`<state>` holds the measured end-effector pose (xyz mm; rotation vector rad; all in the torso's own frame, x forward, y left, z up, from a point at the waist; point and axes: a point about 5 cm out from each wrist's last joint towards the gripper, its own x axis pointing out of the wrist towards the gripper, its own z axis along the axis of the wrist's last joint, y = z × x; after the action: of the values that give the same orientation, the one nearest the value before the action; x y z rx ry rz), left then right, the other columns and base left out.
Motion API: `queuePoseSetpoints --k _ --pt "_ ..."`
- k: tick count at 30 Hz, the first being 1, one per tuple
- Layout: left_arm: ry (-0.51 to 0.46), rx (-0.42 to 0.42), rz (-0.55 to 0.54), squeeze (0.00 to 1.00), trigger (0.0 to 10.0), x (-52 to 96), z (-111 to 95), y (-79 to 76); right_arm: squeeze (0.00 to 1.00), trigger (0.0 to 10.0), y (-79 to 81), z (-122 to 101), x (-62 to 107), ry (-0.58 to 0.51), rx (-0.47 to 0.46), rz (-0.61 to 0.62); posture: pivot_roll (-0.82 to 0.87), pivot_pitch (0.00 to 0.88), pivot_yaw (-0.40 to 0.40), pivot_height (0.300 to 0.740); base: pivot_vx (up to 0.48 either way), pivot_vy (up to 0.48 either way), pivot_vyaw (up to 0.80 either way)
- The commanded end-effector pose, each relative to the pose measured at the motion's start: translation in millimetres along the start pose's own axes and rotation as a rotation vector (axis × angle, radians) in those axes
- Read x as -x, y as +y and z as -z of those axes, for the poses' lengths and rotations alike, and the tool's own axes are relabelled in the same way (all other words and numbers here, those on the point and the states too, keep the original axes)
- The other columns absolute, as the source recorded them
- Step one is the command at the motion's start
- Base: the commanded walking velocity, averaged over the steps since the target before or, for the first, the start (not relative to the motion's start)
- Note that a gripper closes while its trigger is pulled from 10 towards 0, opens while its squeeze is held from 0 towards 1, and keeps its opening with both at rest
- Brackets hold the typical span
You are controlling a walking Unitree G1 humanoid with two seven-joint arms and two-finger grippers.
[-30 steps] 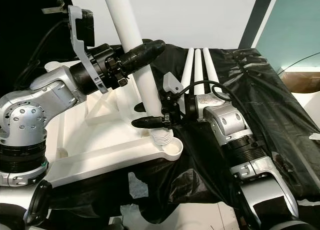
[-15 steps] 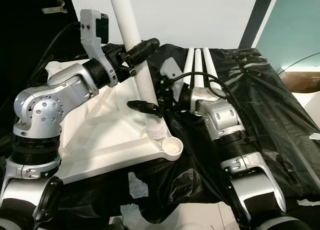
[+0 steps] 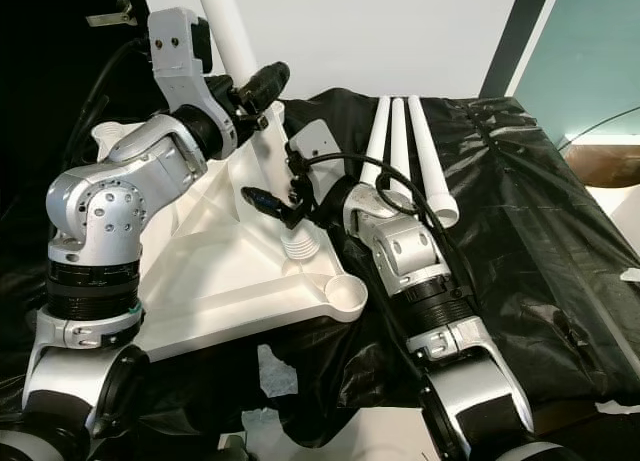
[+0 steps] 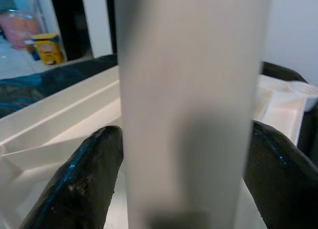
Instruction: Building children table
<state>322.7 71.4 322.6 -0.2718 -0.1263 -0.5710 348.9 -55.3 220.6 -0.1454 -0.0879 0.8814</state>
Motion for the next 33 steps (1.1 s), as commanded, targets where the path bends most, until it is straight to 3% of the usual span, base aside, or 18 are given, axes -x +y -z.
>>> queuePoseSetpoints --k 1,14,15,16,18,19,20,22,30,31,32,33 --pt "-0.046 -0.007 0.012 0.0 10.0 -2.0 -10 -8.1 0.0 10.0 1.2 7 -0.9 0.017 -0.001 0.017 0.15 0.0 -0.018 0.74 0.0 0.0 0.0" --pt "-0.068 -0.015 0.012 0.0 10.0 -8.4 -11 -25.5 0.0 10.0 2.6 5 -11.9 0.022 0.003 0.036 0.15 0.0 -0.021 0.74 0.0 0.0 0.0" --pt "-0.074 -0.025 0.007 0.0 10.0 -9.0 -12 -27.9 0.0 8.5 4.0 4 -14.1 0.019 0.006 0.044 0.16 0.0 -0.025 0.74 0.0 0.0 0.0" --pt "-0.078 -0.031 0.001 0.0 10.0 -9.5 -13 -29.9 0.0 4.2 5.1 3 -15.6 0.017 0.009 0.049 0.16 0.0 -0.025 0.74 0.0 0.0 0.0" --pt "-0.081 -0.034 -0.004 0.0 10.0 -9.8 -13 -31.0 0.0 4.2 5.7 2 -16.5 0.016 0.011 0.054 0.16 0.0 -0.025 0.74 0.0 0.0 0.0" --pt "-0.081 -0.037 -0.002 0.0 10.0 -9.7 -13 -32.6 0.0 3.6 5.9 2 -17.0 0.014 0.015 0.057 0.16 0.0 -0.024 0.74 0.0 0.0 0.0" --pt "-0.078 -0.044 -0.006 0.0 10.0 -9.6 -12 -33.8 0.0 0.6 5.4 1 -17.7 0.012 0.018 0.066 0.16 0.0 -0.023 0.74 0.0 0.0 0.0" --pt "-0.075 -0.05 -0.006 0.0 10.0 -9.4 -11 -35.2 0.0 0.0 4.7 0 -18.3 0.006 0.022 0.07 0.16 0.0 -0.023 0.74 0.0 0.0 0.0" --pt "-0.071 -0.067 0.023 0.0 10.0 -9.6 -7 -40.7 0.0 0.0 0.6 -3 -18.4 -0.007 0.025 0.095 0.15 0.004 -0.018 0.74 0.0 0.0 0.0" --pt "-0.076 -0.054 0.057 1.0 10.0 -8.8 -6 -42.9 0.0 0.0 -0.4 -2 -17.7 -0.006 0.019 0.106 0.15 0.004 -0.018 0.74 0.0 0.0 0.0" --pt "-0.075 -0.057 0.075 1.0 10.0 -7.9 -5 -43.8 0.0 6.6 -1.5 -1 -16.8 -0.006 0.012 0.119 0.15 0.009 -0.014 0.74 0.0 0.0 0.0" --pt "-0.075 -0.057 0.075 1.0 10.0 -7.9 -5 -43.8 0.0 6.6 -1.5 -1 -16.8 -0.006 0.012 0.119 0.15 0.009 -0.014 0.74 0.0 0.0 0.0"
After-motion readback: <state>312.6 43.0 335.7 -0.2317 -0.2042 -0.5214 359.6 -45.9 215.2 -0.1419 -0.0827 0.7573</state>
